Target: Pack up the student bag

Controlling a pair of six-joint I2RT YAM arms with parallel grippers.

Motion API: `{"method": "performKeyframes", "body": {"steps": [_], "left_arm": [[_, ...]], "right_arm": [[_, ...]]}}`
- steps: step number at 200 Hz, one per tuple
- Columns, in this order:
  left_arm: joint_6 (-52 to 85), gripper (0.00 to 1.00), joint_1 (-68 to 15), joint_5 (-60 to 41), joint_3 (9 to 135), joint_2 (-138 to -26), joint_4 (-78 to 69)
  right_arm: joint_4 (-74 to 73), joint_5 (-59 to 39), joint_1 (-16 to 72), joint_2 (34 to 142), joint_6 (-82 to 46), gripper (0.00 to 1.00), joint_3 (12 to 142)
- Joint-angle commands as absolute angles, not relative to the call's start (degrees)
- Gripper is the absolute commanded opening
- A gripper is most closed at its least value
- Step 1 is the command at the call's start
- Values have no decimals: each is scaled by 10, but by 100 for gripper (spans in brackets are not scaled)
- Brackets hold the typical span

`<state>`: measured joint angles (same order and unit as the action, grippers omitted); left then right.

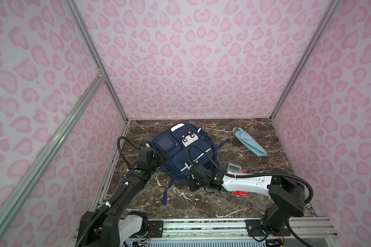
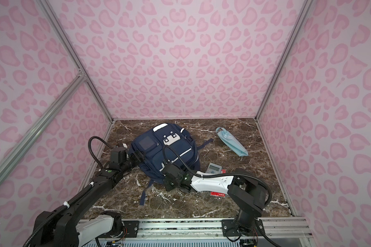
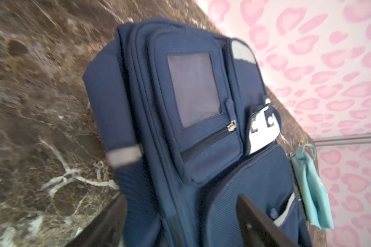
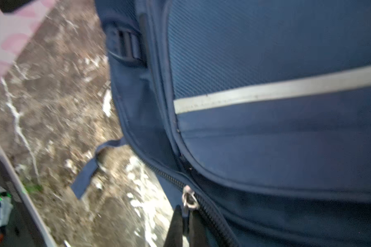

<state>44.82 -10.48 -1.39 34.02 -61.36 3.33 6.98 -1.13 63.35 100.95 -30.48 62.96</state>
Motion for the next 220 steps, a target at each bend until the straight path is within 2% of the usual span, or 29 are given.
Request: {"method": "performKeyframes", "body": {"steps": [1, 21, 35, 75, 91, 104, 123, 133, 156, 220], "left_arm": [[467, 85, -104, -12, 305, -557, 67], [557, 80, -106, -137, 229, -519, -16], [618, 76, -115, -181, 181, -517, -83], [644, 65, -175, -96, 140, -512, -98], [656, 55, -180, -113, 129, -552, -154], [649, 39, -196, -116, 137, -596, -173], [652, 12, -198, -125, 135, -628, -205], [647, 4, -199, -125, 139, -628, -200], [630, 3, -199, -111, 147, -604, -157], [596, 3, -193, -118, 160, -547, -78]], "right_arm": [[47, -5, 645, 1049, -315, 0, 687], [35, -16, 652, 1072, -323, 0, 707], [34, -25, 655, 1082, -328, 0, 708], [13, -54, 664, 1085, -326, 0, 686], [-6, -110, 666, 1098, -318, 0, 691], [-17, -152, 668, 1109, -318, 0, 707], [-6, -125, 672, 1116, -326, 0, 718], [19, -96, 671, 1117, -327, 0, 725], [69, -44, 667, 1101, -326, 0, 715], [146, 38, 641, 999, -330, 0, 571]]}}
